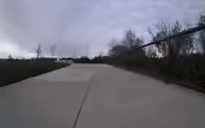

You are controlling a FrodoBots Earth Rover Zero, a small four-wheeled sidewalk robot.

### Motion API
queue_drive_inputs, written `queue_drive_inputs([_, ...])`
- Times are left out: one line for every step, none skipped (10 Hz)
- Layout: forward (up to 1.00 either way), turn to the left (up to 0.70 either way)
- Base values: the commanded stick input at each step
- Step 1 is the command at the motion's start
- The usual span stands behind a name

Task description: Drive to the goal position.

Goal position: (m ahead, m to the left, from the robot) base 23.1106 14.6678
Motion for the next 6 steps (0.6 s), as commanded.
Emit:
queue_drive_inputs([1.00, -0.03])
queue_drive_inputs([1.00, -0.03])
queue_drive_inputs([1.00, -0.03])
queue_drive_inputs([1.00, -0.13])
queue_drive_inputs([1.00, -0.29])
queue_drive_inputs([1.00, -0.40])
